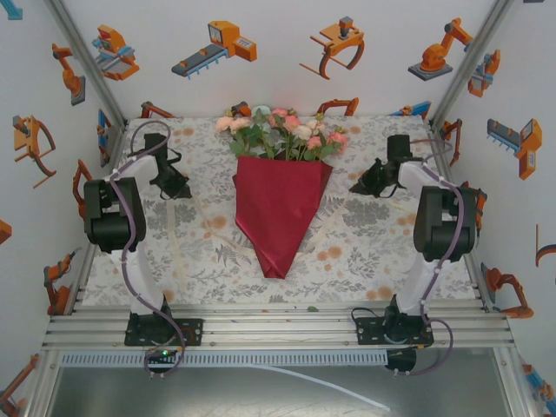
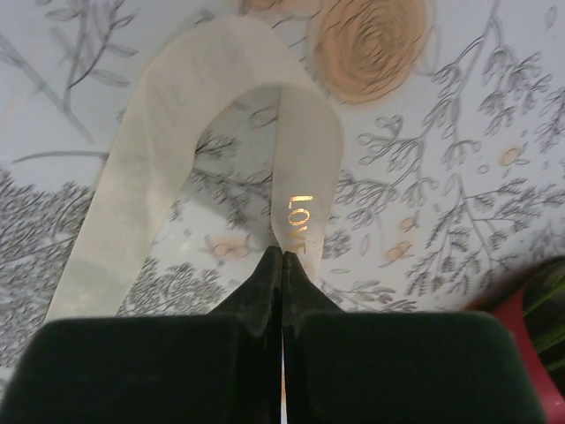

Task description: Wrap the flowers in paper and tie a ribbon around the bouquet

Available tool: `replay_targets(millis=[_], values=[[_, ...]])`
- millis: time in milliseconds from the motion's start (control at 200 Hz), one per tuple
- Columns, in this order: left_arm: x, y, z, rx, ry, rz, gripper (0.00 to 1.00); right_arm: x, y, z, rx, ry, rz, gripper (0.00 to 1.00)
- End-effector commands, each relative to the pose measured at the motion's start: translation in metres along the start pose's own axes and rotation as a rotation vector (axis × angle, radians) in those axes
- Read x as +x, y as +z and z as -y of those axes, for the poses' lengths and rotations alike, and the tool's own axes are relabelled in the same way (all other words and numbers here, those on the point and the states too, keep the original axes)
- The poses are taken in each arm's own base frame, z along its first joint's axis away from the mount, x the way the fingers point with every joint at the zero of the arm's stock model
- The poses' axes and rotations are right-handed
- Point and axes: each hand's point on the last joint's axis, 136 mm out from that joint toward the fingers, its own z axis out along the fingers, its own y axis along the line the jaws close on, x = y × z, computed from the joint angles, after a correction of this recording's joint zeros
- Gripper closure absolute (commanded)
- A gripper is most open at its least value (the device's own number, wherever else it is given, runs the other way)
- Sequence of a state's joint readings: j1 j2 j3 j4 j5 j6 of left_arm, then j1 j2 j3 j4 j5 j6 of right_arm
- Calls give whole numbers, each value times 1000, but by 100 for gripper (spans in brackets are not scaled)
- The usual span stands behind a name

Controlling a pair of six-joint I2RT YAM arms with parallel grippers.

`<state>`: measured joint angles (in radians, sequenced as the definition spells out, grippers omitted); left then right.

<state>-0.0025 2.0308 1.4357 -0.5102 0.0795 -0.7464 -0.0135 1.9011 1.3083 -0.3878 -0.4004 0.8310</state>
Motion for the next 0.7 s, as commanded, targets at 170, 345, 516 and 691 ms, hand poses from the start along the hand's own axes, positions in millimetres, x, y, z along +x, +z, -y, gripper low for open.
replay_targets(millis=[170, 345, 516, 691], values=[[-59, 10, 62, 140, -26, 81, 100, -71, 12, -40, -59, -27, 109, 100], [-82, 4, 81, 203, -52, 126, 100, -83, 12, -46, -61, -42, 132, 100], [-73, -19, 78, 197, -24, 95, 96, -63, 9, -42, -69, -62, 66, 100], [-29, -61, 14, -132, -31, 101, 54, -31, 3, -19, -58, -55, 45, 100]])
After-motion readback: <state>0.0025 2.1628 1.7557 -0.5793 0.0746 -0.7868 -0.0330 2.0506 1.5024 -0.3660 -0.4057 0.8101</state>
